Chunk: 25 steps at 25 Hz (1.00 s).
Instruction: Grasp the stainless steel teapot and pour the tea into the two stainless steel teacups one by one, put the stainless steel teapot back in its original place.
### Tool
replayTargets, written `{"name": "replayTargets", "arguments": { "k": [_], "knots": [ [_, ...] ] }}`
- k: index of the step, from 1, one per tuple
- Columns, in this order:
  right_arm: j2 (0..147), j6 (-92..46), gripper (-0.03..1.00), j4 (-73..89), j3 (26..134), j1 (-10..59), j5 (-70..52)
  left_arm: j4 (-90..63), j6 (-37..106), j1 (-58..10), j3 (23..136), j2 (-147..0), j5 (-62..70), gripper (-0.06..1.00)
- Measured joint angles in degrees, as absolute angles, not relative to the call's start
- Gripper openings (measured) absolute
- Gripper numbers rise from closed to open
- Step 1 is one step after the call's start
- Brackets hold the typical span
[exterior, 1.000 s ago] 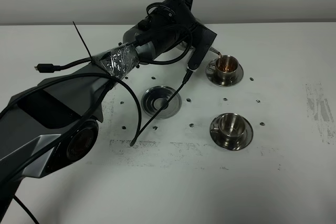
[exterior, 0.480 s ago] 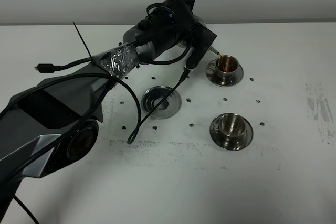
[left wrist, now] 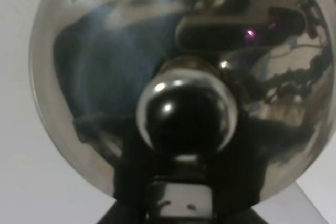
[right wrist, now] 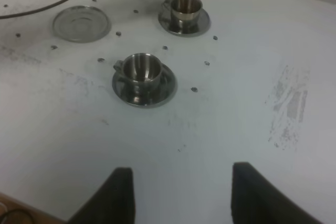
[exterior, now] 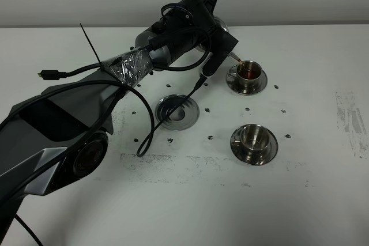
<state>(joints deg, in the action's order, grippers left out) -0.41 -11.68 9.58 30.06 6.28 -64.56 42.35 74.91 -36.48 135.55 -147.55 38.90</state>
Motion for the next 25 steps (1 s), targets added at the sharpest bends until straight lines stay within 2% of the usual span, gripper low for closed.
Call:
{"name": "replayTargets", "arguments": {
  "k": [25],
  "knots": [
    [-0.41, -11.68, 0.41, 9.58, 30.06, 6.28, -64.56, 42.51, 77.2, -36.48, 135.55, -147.55, 34.96, 0.18]
  ]
}}
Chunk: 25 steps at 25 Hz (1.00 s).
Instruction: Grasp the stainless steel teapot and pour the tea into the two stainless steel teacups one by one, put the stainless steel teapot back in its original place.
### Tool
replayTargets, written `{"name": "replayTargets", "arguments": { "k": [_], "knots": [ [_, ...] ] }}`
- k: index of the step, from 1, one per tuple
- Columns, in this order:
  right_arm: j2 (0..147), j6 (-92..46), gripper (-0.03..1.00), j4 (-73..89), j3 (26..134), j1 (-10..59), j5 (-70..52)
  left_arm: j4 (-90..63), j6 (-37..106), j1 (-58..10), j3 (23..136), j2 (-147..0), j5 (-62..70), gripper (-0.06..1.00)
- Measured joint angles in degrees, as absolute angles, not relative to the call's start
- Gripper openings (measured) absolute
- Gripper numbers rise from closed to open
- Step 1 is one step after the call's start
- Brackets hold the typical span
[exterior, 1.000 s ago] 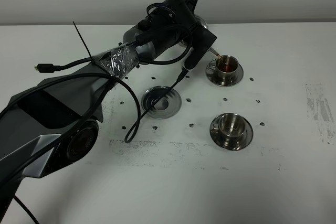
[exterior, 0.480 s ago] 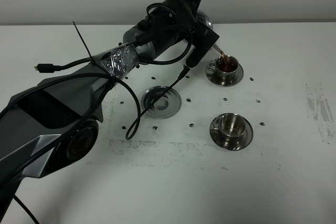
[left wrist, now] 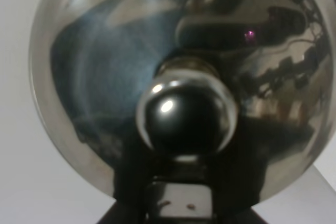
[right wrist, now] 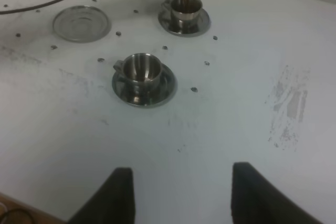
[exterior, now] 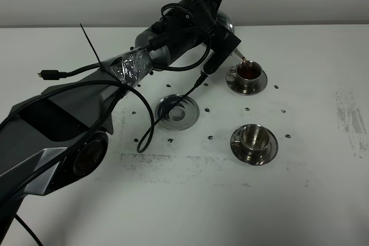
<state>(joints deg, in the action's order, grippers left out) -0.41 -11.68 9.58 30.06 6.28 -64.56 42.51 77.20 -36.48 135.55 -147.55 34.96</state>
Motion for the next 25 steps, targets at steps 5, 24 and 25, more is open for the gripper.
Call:
{"name": "replayTargets", "arguments": {
  "k": [5, 24, 25],
  "knots": [
    [-0.41, -11.68, 0.41, 9.58, 30.06, 6.28, -64.56, 43.48, 78.24, -36.48, 135.55, -147.55, 34.08, 0.18],
    [-0.41, -11.68, 0.41, 9.58, 30.06, 6.28, -64.56, 44.02, 80.05, -36.48, 135.55, -147.55, 33.28, 0.18],
    [-0.41, -11.68, 0.41, 9.58, 30.06, 6.28, -64.56, 44.02, 80.05, -36.48, 135.55, -147.55, 33.28, 0.18]
  ]
}}
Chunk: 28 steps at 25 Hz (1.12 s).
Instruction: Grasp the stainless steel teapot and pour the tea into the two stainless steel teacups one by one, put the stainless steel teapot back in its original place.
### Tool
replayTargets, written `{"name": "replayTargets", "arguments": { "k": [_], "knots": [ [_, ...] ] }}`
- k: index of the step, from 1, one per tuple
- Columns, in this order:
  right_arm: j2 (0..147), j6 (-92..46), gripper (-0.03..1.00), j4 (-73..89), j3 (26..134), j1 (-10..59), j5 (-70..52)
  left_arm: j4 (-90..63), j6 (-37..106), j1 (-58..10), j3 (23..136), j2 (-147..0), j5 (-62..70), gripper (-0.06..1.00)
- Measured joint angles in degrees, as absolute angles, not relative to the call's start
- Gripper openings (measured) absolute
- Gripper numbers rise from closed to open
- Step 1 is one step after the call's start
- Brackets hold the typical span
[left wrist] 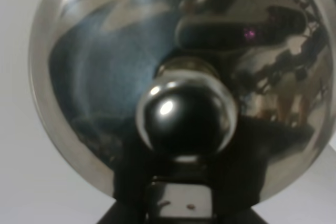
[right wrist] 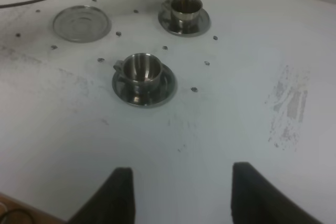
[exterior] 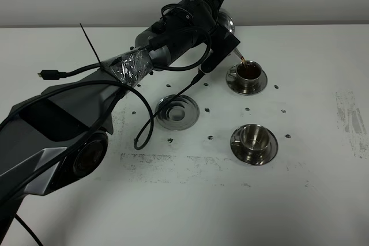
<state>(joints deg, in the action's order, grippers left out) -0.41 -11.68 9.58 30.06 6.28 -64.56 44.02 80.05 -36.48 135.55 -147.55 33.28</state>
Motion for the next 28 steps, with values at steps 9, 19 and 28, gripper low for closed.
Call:
{"name": "replayTargets", "arguments": {
  "k": [9, 19, 28],
  "knots": [
    [-0.41, -11.68, 0.41, 9.58, 30.06, 6.28, -64.56, 38.66, 79.99, -36.42, 135.55, -147.55, 35.84, 0.18],
    [-0.41, -11.68, 0.41, 9.58, 30.06, 6.28, -64.56, 32.02, 77.89, -34.6, 135.55, -147.15, 39.18, 0.18],
    [-0.41, -11.68, 0.41, 9.58, 30.06, 6.28, -64.56, 19.13, 75.71, -31.54, 133.07, -139.49, 44.75, 0.18]
  ]
}}
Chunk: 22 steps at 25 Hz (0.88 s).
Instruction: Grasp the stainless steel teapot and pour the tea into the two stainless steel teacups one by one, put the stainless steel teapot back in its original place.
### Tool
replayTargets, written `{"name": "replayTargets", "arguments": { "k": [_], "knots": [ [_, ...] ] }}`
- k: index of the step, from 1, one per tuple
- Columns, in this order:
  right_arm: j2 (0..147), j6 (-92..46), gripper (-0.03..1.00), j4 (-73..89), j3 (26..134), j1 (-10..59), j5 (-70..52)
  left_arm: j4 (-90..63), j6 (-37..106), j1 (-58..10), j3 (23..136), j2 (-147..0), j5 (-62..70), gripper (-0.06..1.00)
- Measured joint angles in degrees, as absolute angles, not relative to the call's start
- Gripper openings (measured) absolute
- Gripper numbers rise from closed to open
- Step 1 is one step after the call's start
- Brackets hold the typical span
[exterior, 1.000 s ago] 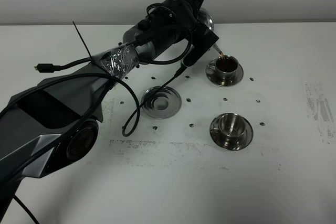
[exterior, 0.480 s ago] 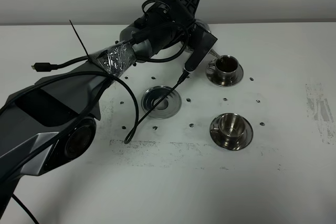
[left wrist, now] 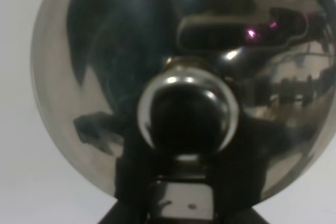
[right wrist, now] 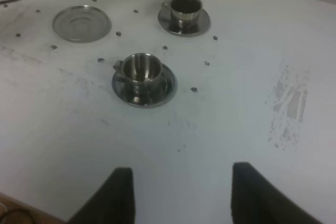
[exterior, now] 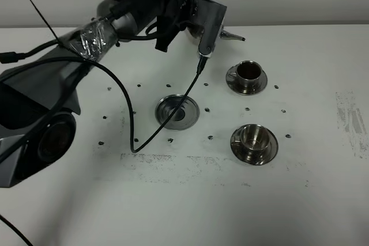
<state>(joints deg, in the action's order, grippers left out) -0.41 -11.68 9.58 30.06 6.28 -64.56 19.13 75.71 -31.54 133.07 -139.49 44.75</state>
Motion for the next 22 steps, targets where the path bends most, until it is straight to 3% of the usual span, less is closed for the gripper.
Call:
{"name": "replayTargets", "arguments": {
  "k": [9, 15, 22],
  "knots": [
    [-0.41, -11.68, 0.41, 9.58, 30.06, 6.28, -64.56, 6.88, 68.57, -27.7, 113.67, -127.73, 43.53, 0.18],
    [-0.41, -11.68, 0.41, 9.58, 30.06, 6.28, -64.56, 1.9, 64.08, -25.59, 112.06, -128.58, 43.62, 0.18],
    [-0.41, -11.68, 0.41, 9.58, 30.06, 6.28, -64.56, 1.13, 72.34, -25.58, 112.06, -132.5, 42.76, 0.18]
  ]
}}
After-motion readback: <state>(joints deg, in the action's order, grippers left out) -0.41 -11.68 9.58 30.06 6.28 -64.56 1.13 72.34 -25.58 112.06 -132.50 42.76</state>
